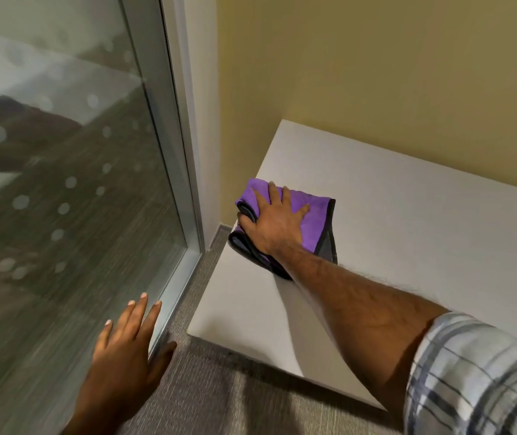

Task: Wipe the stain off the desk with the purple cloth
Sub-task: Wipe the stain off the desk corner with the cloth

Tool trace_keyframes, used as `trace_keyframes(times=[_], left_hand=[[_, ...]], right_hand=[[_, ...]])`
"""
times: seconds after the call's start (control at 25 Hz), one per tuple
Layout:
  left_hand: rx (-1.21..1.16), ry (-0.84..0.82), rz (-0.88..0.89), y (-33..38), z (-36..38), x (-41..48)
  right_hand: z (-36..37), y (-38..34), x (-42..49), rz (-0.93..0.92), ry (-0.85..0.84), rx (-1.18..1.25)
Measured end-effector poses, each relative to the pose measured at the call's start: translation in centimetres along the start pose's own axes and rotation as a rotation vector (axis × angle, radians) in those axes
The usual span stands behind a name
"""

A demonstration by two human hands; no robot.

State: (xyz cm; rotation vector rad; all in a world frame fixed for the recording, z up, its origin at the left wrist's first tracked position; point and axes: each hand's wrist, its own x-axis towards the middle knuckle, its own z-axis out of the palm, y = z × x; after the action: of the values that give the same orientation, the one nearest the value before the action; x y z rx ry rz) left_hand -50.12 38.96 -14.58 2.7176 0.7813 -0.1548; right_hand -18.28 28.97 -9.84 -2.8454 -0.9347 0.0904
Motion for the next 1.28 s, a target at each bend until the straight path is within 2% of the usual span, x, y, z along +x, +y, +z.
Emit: trace_keyframes(times=[0.16,0.4,0.52,0.72,0.84,0.96,1.12,1.28], left_hand=[[0.012,0.003,0.002,0.2,-1.0,-0.3],[0.0,0.006,0.028,-1.4,0.0,-0.1],[-0.016,-0.053,0.087,-1.9,0.3,-0.4],[0.082,-0.14,0.225,-3.3,0.2,-1.2],[0.088,-0.189,0.24,-4.1,0.0,-1.1],[0.104,-0.225,0.248,-4.7,0.2,-1.2],[0.103,-0.17,0.262,-4.7,-0.1,-1.1],[0.055,-0.064,0.24,-4.6,-0.7,-0.3]], right_hand=[[-0.4,0.0,1.1,-0.11,-0.021,0.012],[-0.9,-1.4,-0.4,-0.427,-0.077,0.005],[-1.2,-3.3,-3.1,-0.465,-0.114,-0.022],[-2.0,-8.0,-8.0,-0.487,-0.266,-0.076],[-2.3,-9.7,-12.4,-0.532,-0.303,-0.106],[-1.8,-11.1,-17.7,-0.591,-0.275,-0.068],[0.6,-10.8,-22.9,-0.644,-0.258,-0.246],[2.8,-6.2,-26.3,-0.612,-0.089,-0.367]])
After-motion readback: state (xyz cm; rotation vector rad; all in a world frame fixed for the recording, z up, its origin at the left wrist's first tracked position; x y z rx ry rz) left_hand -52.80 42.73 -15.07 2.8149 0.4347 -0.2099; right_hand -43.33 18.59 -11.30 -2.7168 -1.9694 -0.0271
